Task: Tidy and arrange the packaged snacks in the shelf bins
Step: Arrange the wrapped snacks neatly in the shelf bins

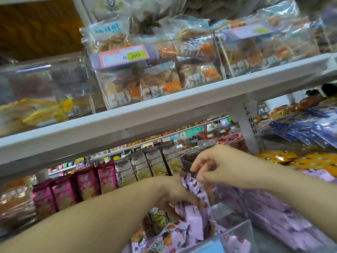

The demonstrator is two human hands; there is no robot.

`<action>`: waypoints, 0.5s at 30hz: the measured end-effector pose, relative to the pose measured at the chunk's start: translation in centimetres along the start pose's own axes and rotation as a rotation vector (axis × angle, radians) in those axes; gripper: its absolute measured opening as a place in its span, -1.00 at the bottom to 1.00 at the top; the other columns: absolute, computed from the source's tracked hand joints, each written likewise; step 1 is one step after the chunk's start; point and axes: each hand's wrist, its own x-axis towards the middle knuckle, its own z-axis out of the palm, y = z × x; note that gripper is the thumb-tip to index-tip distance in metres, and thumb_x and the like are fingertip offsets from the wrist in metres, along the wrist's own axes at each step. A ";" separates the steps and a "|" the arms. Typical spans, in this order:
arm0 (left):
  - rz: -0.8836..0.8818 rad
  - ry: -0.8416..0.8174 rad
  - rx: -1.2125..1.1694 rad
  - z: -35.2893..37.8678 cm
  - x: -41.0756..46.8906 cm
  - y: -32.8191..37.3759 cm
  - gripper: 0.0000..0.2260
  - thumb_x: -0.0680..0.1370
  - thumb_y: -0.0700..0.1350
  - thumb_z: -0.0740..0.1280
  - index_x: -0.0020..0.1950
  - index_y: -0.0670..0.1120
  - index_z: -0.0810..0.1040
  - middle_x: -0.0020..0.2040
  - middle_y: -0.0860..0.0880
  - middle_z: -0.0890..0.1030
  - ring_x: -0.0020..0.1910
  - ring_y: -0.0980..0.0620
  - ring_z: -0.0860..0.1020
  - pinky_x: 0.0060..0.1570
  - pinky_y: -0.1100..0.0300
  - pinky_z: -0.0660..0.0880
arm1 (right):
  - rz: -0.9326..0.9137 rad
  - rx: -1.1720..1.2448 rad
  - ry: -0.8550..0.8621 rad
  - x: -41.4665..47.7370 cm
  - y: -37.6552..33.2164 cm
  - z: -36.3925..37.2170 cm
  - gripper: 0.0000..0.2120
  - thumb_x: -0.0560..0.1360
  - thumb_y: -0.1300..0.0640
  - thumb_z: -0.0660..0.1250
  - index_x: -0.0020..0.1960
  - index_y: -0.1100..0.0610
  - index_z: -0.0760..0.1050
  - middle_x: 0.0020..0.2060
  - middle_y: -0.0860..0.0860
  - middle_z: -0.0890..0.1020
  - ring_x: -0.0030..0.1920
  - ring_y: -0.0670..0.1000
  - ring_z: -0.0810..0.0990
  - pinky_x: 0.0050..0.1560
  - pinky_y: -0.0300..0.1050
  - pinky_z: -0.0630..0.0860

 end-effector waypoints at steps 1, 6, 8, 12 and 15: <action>-0.017 -0.031 0.009 -0.2 0.0 0.1 -0.33 0.46 -0.16 0.47 0.46 -0.06 0.20 0.45 -0.11 0.31 0.42 -0.14 0.28 0.07 -0.01 0.57 | 0.001 0.003 -0.003 0.0 -0.1 0.0 -0.76 0.50 0.25 0.27 0.06 0.03 0.61 -0.24 -0.09 0.70 -0.18 -0.16 0.66 0.03 -0.08 0.58; -0.044 -0.143 0.015 -0.7 -0.2 0.6 -0.47 0.46 -0.21 0.46 0.32 0.02 0.29 0.45 -0.09 0.34 0.42 -0.14 0.29 0.14 -0.06 0.54 | -0.006 -0.010 0.009 0.0 -0.2 0.1 -0.75 0.48 0.28 0.25 0.00 0.03 0.62 -0.28 -0.07 0.69 -0.19 -0.04 0.66 0.00 0.02 0.59; -0.059 -0.186 0.045 -0.7 -0.4 0.8 -0.47 0.47 -0.22 0.44 0.35 0.04 0.29 0.49 -0.10 0.25 0.47 -0.19 0.21 0.19 -0.11 0.50 | -0.008 -0.001 0.010 0.0 -0.2 0.1 -0.75 0.47 0.28 0.25 -0.04 -0.01 0.61 -0.28 -0.03 0.70 -0.20 0.04 0.67 -0.02 0.07 0.59; -0.076 -0.193 0.048 -0.7 -0.1 0.6 -0.16 0.45 -0.19 0.47 0.50 0.12 -0.03 0.50 -0.16 0.22 0.35 -0.26 0.37 0.14 -0.06 0.53 | 0.000 0.015 0.004 0.0 0.0 0.1 -0.77 0.48 0.27 0.28 -0.06 -0.03 0.59 -0.26 -0.06 0.71 -0.20 -0.04 0.67 0.00 0.03 0.60; -0.061 -0.170 0.042 -0.6 0.1 0.4 -0.08 0.44 -0.17 0.48 0.51 0.13 -0.13 0.44 -0.19 0.32 -0.06 -0.11 0.59 0.06 -0.03 0.57 | 0.002 0.020 0.003 0.1 -0.1 0.1 -0.78 0.48 0.26 0.30 -0.04 -0.03 0.60 -0.24 -0.02 0.71 -0.14 0.05 0.67 0.02 0.08 0.59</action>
